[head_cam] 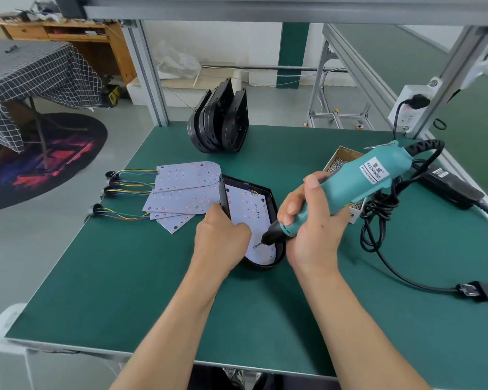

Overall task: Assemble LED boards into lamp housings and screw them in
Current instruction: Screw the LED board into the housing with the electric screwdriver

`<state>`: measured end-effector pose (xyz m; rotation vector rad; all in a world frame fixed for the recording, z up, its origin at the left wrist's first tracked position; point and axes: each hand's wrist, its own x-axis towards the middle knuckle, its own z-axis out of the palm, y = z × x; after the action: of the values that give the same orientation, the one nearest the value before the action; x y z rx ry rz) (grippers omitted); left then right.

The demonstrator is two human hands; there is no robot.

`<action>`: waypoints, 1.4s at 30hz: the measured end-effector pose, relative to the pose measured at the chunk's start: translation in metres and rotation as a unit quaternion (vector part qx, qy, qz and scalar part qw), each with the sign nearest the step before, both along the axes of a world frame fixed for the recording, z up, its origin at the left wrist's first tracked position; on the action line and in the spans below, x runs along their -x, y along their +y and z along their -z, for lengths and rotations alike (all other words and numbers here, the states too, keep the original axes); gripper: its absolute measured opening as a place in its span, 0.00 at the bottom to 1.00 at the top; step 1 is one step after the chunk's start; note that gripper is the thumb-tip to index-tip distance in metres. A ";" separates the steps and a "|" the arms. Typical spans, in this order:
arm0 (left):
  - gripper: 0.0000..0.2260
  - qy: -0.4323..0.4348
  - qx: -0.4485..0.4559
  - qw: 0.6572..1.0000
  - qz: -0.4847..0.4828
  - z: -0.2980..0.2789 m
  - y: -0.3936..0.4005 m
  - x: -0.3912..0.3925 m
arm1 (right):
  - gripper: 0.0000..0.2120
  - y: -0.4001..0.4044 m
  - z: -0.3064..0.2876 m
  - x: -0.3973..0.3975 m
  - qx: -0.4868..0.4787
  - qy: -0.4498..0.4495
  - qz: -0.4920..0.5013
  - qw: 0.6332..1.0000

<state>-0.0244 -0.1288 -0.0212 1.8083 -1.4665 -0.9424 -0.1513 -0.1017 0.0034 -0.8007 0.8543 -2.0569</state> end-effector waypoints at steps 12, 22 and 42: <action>0.05 0.004 -0.003 1.000 -0.002 -0.001 0.000 0.001 | 0.06 0.000 0.000 -0.002 -0.001 0.003 0.005 1.000; 0.05 -0.001 0.003 1.000 0.000 0.001 0.001 0.000 | 0.06 0.000 0.001 -0.002 -0.005 0.006 -0.003 1.000; 0.06 -0.005 -0.014 1.000 0.013 0.001 0.003 -0.001 | 0.09 0.001 -0.007 0.024 0.021 -0.054 -0.015 0.998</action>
<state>-0.0231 -0.1253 -0.0221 1.8213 -1.4929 -0.9722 -0.1750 -0.1004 0.0107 -0.7139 0.7389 -2.0777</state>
